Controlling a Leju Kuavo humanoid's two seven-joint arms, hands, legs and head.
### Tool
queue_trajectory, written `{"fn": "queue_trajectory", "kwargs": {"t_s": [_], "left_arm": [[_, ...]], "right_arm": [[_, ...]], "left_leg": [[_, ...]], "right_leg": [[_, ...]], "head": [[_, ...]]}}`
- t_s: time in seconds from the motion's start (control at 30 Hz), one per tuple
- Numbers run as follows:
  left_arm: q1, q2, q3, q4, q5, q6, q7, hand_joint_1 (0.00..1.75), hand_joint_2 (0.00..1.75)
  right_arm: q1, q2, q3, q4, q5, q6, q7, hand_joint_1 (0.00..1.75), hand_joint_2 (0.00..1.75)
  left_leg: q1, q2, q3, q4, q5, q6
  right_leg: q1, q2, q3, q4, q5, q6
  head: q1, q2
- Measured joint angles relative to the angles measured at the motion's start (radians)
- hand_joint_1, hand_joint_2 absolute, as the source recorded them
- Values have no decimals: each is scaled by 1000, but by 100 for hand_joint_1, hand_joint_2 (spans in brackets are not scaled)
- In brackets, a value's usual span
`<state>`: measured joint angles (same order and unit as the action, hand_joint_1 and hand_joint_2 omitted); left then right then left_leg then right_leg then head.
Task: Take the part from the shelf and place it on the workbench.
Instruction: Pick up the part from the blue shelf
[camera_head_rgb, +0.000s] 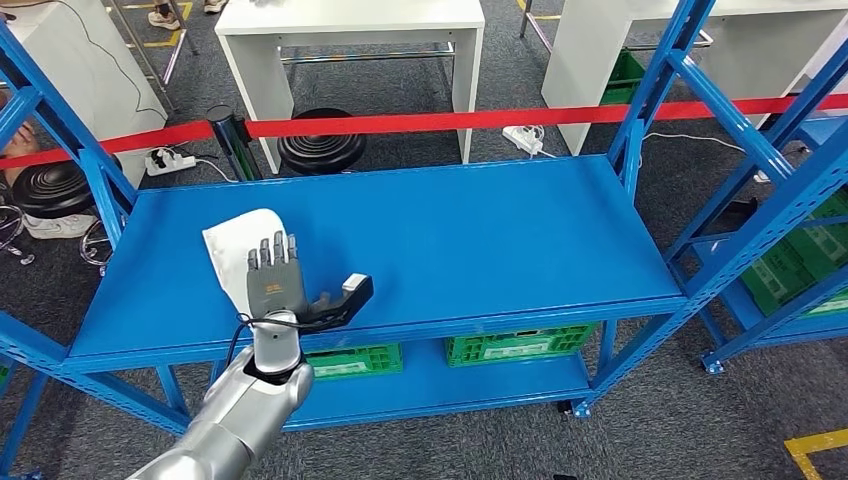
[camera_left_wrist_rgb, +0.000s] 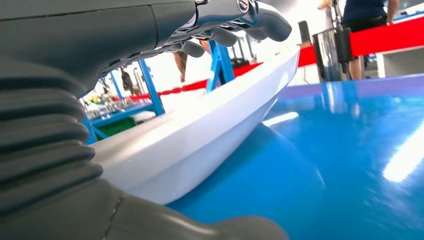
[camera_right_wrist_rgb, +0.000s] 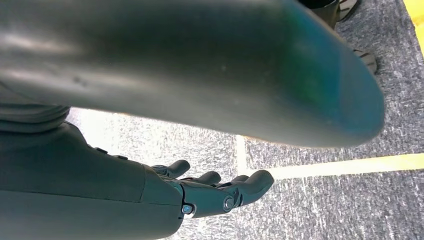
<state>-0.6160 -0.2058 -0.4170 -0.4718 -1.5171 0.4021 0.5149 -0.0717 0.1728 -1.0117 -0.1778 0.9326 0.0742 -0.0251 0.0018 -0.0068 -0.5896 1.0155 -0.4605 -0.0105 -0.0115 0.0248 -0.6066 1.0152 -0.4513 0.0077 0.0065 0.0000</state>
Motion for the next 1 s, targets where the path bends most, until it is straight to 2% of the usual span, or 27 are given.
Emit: {"fn": "queue_trajectory", "kwargs": {"t_s": [0.47,1.0], "left_arm": [[-5,19,-74,3,0,13,25,0,175],[-5,17,-80,1,0,11,23,0,175]], "right_arm": [[0,0,-22,0,-16,7,-4,0,0],[0,0,-24,0,-16,10,-3,0,0]], "left_leg": [[0,0,0,0,0,0],[0,0,0,0,0,0]], "right_leg": [[0,0,0,0,0,0],[0,0,0,0,0,0]], "head": [[0,0],[0,0]]}}
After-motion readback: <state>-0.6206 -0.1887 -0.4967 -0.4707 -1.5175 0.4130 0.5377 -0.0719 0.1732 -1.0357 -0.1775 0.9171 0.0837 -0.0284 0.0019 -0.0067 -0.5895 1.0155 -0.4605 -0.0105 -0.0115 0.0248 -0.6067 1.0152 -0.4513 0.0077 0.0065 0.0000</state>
